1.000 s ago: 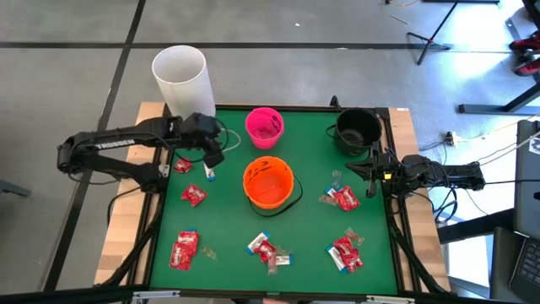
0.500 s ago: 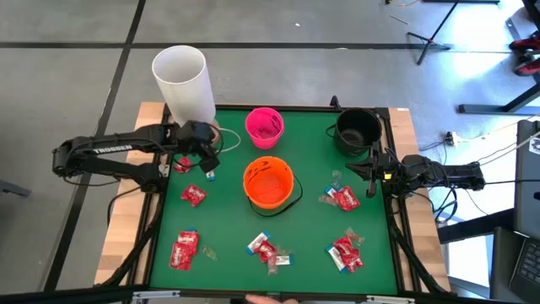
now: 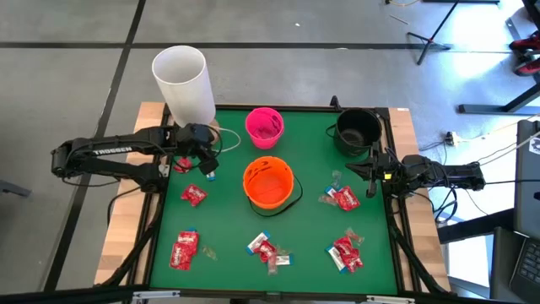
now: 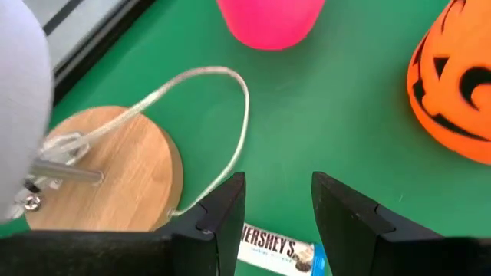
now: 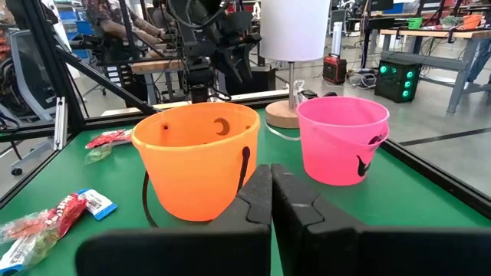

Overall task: Sort candy
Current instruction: Put the white candy into the black bucket

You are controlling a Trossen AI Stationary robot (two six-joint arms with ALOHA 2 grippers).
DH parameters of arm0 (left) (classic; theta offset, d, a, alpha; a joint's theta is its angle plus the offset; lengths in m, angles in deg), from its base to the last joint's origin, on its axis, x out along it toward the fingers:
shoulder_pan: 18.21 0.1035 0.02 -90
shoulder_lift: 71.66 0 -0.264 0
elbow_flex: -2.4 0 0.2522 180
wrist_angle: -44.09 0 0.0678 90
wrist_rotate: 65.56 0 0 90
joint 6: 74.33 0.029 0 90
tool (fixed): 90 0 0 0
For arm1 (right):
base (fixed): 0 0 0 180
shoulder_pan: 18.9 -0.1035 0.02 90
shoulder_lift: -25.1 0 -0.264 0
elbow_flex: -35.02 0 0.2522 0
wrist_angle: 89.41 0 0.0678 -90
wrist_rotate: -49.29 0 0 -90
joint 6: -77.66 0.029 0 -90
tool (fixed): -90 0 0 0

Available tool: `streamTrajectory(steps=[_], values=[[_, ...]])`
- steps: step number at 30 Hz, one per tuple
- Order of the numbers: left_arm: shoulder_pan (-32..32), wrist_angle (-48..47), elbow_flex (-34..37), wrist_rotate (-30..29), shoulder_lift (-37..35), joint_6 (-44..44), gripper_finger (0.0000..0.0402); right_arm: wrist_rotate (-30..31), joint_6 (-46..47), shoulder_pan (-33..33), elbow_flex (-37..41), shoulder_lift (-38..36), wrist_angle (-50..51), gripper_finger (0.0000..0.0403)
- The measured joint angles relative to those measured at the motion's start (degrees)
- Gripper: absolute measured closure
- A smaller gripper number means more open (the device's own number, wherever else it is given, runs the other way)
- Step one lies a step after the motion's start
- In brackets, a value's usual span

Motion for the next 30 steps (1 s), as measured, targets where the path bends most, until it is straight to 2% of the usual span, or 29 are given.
streamTrajectory(steps=[19,24,30], values=[[-1.33,1.24,0.00,-0.68,-1.82,0.03,0.0261,0.01,0.01,-0.01,0.02,-0.01,0.00,0.0402],[-1.33,4.66,-0.02,-0.89,-1.82,1.62,0.0260,0.01,0.00,-0.02,0.02,0.00,0.00,0.0402],[-0.63,7.03,-0.02,0.37,-1.81,5.52,0.0260,0.04,-6.39,-0.01,0.01,0.00,0.02,0.0402]])
